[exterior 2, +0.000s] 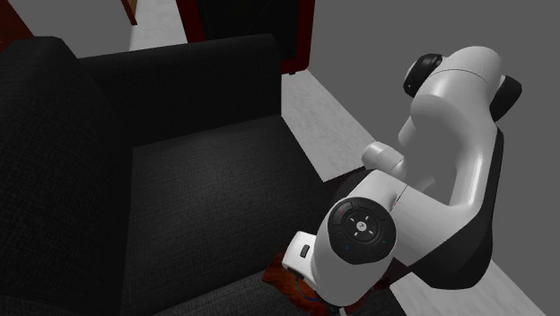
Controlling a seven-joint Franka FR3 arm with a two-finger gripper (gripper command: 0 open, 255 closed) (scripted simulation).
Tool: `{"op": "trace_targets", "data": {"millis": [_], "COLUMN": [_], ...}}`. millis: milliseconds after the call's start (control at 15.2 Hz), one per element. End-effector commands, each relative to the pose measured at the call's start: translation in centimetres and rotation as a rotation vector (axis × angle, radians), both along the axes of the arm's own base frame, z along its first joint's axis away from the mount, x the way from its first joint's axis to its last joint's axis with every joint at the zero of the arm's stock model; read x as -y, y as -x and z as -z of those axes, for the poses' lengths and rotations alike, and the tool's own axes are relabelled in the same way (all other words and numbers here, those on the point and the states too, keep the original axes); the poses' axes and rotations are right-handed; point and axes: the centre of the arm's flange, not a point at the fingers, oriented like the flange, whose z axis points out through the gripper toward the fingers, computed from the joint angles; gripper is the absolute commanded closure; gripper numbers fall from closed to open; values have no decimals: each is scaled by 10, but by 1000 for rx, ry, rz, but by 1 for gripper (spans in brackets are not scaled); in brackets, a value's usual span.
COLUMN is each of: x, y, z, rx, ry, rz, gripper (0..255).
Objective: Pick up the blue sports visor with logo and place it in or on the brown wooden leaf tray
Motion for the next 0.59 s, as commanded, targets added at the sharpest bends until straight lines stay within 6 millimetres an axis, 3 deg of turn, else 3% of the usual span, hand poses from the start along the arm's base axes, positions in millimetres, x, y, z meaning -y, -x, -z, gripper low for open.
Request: {"op": "trace_targets", "data": {"millis": [0, 132, 396, 528], "x": [0, 0, 1, 1], "y": [0, 0, -2, -2], "z": [0, 0, -50, -50], "rx": [0, 0, 0, 0], "ry": [0, 0, 0, 0], "rz": [0, 0, 0, 0], "gripper": [0, 0, 0, 0]}}
